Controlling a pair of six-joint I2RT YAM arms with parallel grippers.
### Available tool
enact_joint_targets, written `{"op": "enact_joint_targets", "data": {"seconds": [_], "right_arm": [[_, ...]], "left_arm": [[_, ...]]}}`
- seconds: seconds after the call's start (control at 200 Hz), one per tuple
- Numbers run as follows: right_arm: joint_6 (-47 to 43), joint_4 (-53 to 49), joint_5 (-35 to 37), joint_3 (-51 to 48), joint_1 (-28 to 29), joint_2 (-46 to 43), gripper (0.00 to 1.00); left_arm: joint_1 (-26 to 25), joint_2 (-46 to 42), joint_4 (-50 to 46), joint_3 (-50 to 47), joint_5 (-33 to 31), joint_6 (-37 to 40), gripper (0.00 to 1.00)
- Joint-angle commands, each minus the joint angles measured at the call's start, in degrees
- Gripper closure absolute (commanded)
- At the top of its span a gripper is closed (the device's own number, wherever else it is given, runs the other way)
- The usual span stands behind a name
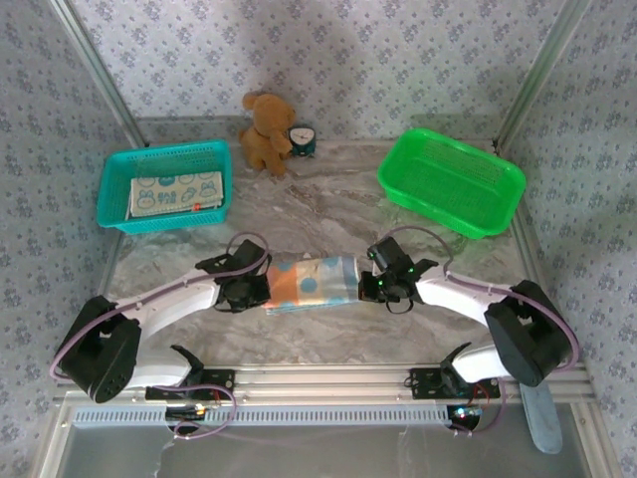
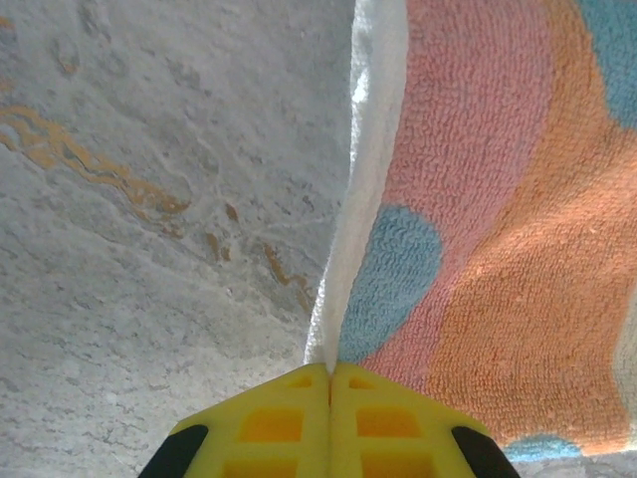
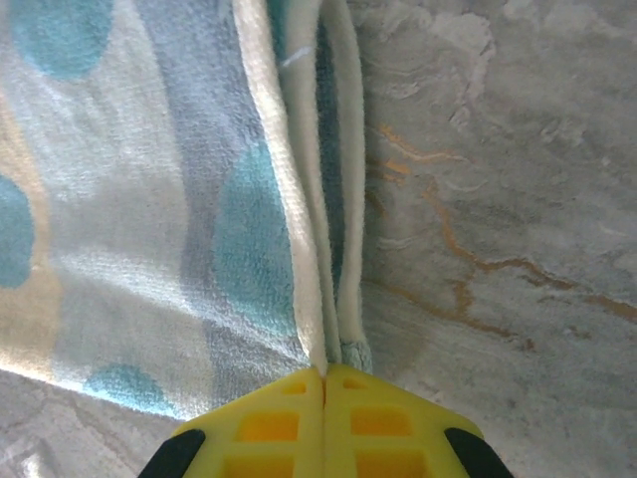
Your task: Fold and stack the towels
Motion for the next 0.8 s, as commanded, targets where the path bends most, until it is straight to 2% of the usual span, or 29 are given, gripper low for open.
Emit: {"op": "enact_joint_targets", "data": {"seconds": [0.0,0.095,0.25,0.5,0.67,0.795], "right_arm": [[-1.3,-0.3,2.2,-1.3,-0.8,1.2,1.00],[-1.3,-0.1,1.7,-1.5,-1.3,1.3,0.96],[-1.3,-1.7,1.6,0.4,-1.3,-1.3,1.00],[-4.8,-8.0,1.3,5.1,-2.6,-5.4,1.00],[-7.2,-9.8,-0.2,6.2,-4.7,-4.8,1.00],[-7.5,-7.4,-0.3,4.2,-5.1,-3.8,1.00]], "left_arm": [[-0.4,-1.2,-0.3,-0.7,-1.5,-1.4,1.00],[-0.3,-1.5,-0.2,-0.7,-0.9,-1.5,1.00],[-0.4,-3.6,-2.1,0.9,-1.0,-1.6,1.00],[-0.5,-6.6,-3.4,3.4,-0.4,-2.8,1.00],[-1.7,-6.8,-2.8,3.1,-0.4,-4.2,1.00],[-2.6,-6.2,-1.7,1.1,-0.1,-5.2,1.00]]}}
